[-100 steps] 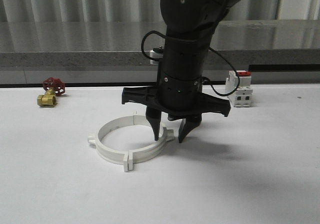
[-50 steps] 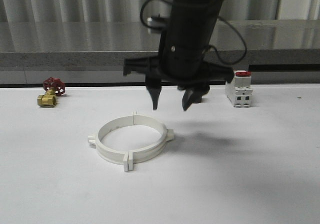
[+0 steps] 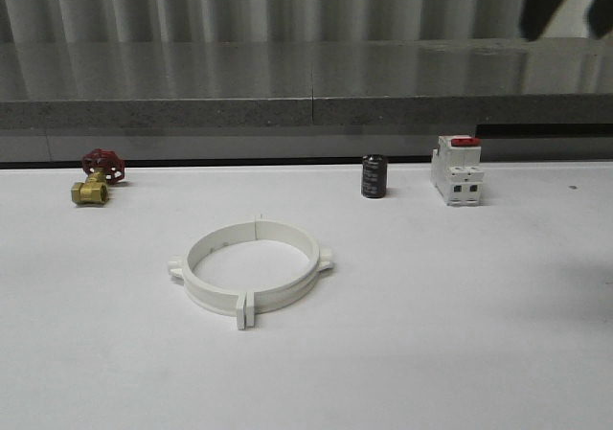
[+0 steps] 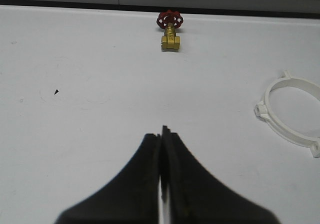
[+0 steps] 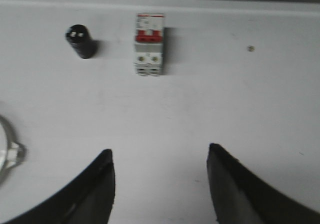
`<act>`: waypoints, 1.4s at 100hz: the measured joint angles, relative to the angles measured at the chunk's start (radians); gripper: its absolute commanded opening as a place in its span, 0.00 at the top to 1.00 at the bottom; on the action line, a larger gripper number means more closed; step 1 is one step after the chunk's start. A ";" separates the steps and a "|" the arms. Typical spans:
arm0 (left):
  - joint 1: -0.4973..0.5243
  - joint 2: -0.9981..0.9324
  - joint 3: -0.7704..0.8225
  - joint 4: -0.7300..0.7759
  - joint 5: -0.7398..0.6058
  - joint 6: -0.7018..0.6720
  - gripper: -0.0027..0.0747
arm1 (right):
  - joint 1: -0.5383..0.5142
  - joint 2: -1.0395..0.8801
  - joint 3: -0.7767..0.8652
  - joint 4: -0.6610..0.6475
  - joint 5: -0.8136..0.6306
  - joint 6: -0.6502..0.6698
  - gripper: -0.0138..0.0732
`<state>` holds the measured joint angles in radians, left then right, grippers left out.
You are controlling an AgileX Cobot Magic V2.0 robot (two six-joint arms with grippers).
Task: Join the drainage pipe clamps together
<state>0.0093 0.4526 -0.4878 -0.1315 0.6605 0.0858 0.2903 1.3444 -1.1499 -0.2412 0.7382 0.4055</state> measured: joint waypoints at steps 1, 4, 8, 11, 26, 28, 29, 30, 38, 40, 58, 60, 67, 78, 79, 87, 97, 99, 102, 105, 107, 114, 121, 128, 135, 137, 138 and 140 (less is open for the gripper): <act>0.000 0.000 0.000 0.000 0.000 0.000 0.99 | -0.006 -0.019 0.007 0.000 0.000 0.000 0.36; 0.000 0.000 0.000 0.000 0.000 0.000 0.99 | -0.035 -0.058 0.043 0.000 0.003 -0.008 0.37; 0.000 0.000 0.000 0.000 0.000 0.000 0.99 | -0.062 -0.117 0.080 -0.002 0.005 -0.016 0.37; 0.000 0.000 0.000 0.000 0.000 0.000 0.99 | -0.086 -0.156 0.116 -0.002 0.006 -0.023 0.38; 0.000 0.000 0.000 0.000 0.000 0.000 0.99 | -0.140 -0.372 0.266 -0.002 0.015 -0.035 0.43; 0.000 0.000 0.000 0.000 0.000 0.000 0.99 | -0.140 -0.392 0.286 -0.002 0.019 -0.035 0.44; 0.000 0.000 0.000 0.000 0.000 0.000 0.99 | -0.140 -0.411 0.292 -0.002 0.021 -0.035 0.44; 0.000 0.000 0.000 0.000 0.000 0.000 0.99 | -0.141 -0.421 0.305 -0.002 0.024 -0.036 0.44; 0.000 0.000 0.000 0.000 0.000 0.000 0.99 | -0.141 -0.535 0.371 -0.002 0.047 -0.037 0.48; 0.000 0.000 0.000 0.000 0.000 0.000 0.99 | -0.141 -0.563 0.387 -0.002 0.055 -0.038 0.49; 0.000 0.000 0.000 0.000 0.000 0.000 0.99 | -0.141 -0.786 0.502 -0.002 0.136 -0.038 0.75; 0.000 0.000 0.000 0.000 0.000 0.000 0.99 | -0.141 -0.808 0.511 -0.002 0.143 -0.038 0.79; 0.000 0.000 0.000 0.000 0.000 0.000 0.99 | -0.141 -0.874 0.537 -0.002 0.158 -0.038 0.92; 0.000 0.000 0.000 0.000 0.000 0.000 0.99 | -0.141 -0.946 0.560 -0.002 0.160 -0.038 0.92; 0.000 0.000 0.000 0.000 0.000 0.000 0.99 | -0.141 -0.949 0.563 -0.002 0.160 -0.038 0.92; 0.000 0.000 0.000 0.000 0.000 0.000 0.99 | -0.141 -0.969 0.568 -0.004 0.161 -0.040 0.92; 0.000 0.000 0.000 0.000 0.000 0.000 0.99 | -0.141 -0.973 0.571 -0.004 0.161 -0.040 0.92; 0.000 0.000 0.000 0.000 0.000 0.000 0.99 | -0.141 -0.973 0.571 -0.004 0.161 -0.040 0.92; 0.000 0.000 0.000 0.000 0.000 0.000 0.99 | -0.141 -0.973 0.571 -0.004 0.161 -0.040 0.92; 0.000 0.000 0.000 0.000 0.000 0.000 0.99 | -0.141 -0.973 0.571 -0.004 0.161 -0.040 0.92; 0.000 0.000 0.000 0.000 0.000 0.000 0.99 | -0.141 -0.973 0.571 -0.004 0.161 -0.040 0.92; 0.000 0.000 0.000 0.000 0.000 0.000 0.99 | -0.141 -0.973 0.571 -0.004 0.161 -0.040 0.92; 0.000 0.000 0.000 0.000 0.000 0.000 0.99 | -0.141 -0.973 0.571 -0.004 0.161 -0.040 0.92; 0.000 0.000 0.000 0.000 0.000 0.000 0.99 | -0.141 -0.973 0.571 -0.004 0.161 -0.040 0.92; 0.000 0.000 0.000 0.000 0.000 0.000 0.99 | -0.141 -0.973 0.571 -0.004 0.161 -0.040 0.92; 0.000 0.000 0.000 0.000 0.000 0.000 0.99 | -0.141 -0.973 0.571 -0.004 0.161 -0.040 0.92; 0.000 0.000 0.000 0.000 0.000 0.000 0.99 | -0.141 -0.973 0.571 -0.004 0.161 -0.040 0.92; 0.000 0.000 0.000 0.000 0.000 0.000 0.99 | -0.141 -0.973 0.571 -0.004 0.161 -0.040 0.92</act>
<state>0.0093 0.4526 -0.4878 -0.1315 0.6605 0.0858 0.1492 0.3717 -0.5793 -0.2455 0.8996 0.3656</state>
